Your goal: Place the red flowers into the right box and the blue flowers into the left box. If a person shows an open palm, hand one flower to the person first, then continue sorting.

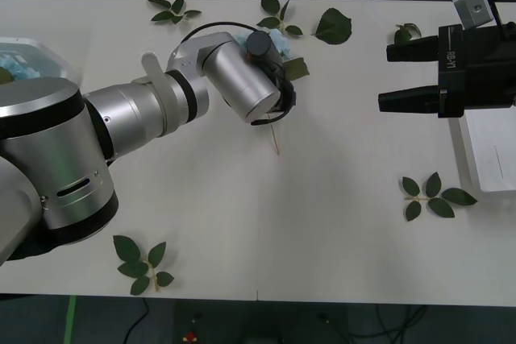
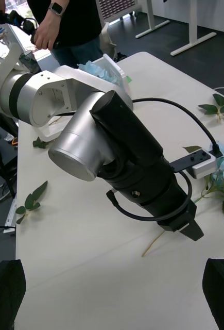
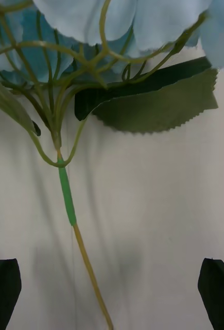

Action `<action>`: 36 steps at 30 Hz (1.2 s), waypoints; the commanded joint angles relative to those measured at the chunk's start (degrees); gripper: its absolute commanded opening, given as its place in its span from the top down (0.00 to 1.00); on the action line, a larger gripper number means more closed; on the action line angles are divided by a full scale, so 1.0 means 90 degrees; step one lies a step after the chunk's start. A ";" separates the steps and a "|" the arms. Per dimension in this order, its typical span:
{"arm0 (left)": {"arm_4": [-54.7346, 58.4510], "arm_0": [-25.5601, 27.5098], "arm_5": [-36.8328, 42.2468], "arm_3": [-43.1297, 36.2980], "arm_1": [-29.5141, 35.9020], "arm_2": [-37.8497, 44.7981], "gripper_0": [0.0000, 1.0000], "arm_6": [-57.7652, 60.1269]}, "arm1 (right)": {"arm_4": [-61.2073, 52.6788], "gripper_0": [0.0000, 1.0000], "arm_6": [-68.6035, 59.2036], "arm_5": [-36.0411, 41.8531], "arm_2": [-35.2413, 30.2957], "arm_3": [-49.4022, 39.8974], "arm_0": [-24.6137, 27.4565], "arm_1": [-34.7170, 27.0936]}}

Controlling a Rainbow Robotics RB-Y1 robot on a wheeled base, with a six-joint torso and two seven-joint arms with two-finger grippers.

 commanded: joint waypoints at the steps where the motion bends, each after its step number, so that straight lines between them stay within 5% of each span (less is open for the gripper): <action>1: -0.0316 0.0157 -0.0103 -0.0240 -0.0104 -0.0208 0.00 -0.0171 | -0.0139 0.00 0.0205 0.0046 -0.0110 -0.0207 0.0108 0.0145; 17: -0.0755 0.0176 -0.0220 -0.0250 -0.0094 -0.0823 0.00 -0.0132 | -0.0129 0.00 0.0215 0.0046 -0.0119 -0.0207 0.0147 0.0175; 18: -0.0794 0.0167 -0.0220 -0.0250 -0.0094 -0.0813 0.10 -0.0142 | -0.0129 0.00 0.0215 0.0046 -0.0119 -0.0207 0.0147 0.0175; 20: -0.0931 0.0167 -0.0220 -0.0260 -0.0104 -0.0823 0.78 -0.0142 | -0.0129 0.00 0.0215 0.0046 -0.0119 -0.0207 0.0147 0.0175; 21: -0.0960 0.0176 -0.0220 -0.0269 -0.0094 -0.0823 1.00 -0.0132 | -0.0129 0.00 0.0215 0.0046 -0.0119 -0.0207 0.0147 0.0175; 36: -0.1058 0.0167 -0.0366 -0.0279 -0.0006 -0.0813 1.00 -0.0112 | -0.0129 0.00 0.0215 0.0046 -0.0119 -0.0207 0.0147 0.0175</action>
